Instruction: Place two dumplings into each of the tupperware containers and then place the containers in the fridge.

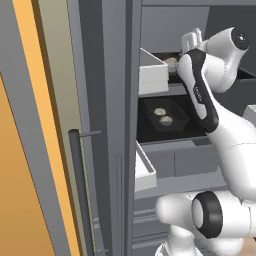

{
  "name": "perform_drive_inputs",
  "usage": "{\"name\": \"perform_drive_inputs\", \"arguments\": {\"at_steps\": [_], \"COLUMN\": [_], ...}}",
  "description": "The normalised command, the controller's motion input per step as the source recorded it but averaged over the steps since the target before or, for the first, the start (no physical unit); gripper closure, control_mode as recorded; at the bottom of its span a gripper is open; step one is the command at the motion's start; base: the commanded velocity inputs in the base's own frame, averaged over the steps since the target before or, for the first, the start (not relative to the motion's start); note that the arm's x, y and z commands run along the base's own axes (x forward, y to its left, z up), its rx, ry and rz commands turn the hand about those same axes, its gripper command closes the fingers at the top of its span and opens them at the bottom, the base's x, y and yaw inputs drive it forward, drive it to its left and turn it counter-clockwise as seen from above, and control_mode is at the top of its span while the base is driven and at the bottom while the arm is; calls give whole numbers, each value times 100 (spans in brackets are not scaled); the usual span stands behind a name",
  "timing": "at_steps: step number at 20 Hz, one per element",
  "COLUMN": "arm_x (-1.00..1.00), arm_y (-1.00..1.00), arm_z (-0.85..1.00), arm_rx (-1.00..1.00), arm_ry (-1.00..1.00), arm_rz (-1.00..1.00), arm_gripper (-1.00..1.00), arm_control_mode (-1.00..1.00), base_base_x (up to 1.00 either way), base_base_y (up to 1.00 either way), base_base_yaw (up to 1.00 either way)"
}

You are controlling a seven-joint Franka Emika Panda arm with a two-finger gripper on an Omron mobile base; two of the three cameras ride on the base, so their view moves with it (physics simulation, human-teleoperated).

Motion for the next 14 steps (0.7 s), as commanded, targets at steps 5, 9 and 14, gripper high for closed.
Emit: {"name": "perform_drive_inputs", "arguments": {"at_steps": [5,9,14], "arm_x": [-100,-100,-100], "arm_y": [0,-7,-22], "arm_z": [35,21,0], "arm_rx": [0,0,-2], "arm_ry": [1,10,20], "arm_rz": [-6,-5,-6], "arm_gripper": [-100,-100,-100], "arm_control_mode": [-100,-100,-100], "base_base_x": [0,0,0], "base_base_y": [0,0,0], "base_base_yaw": [0,0,0]}}
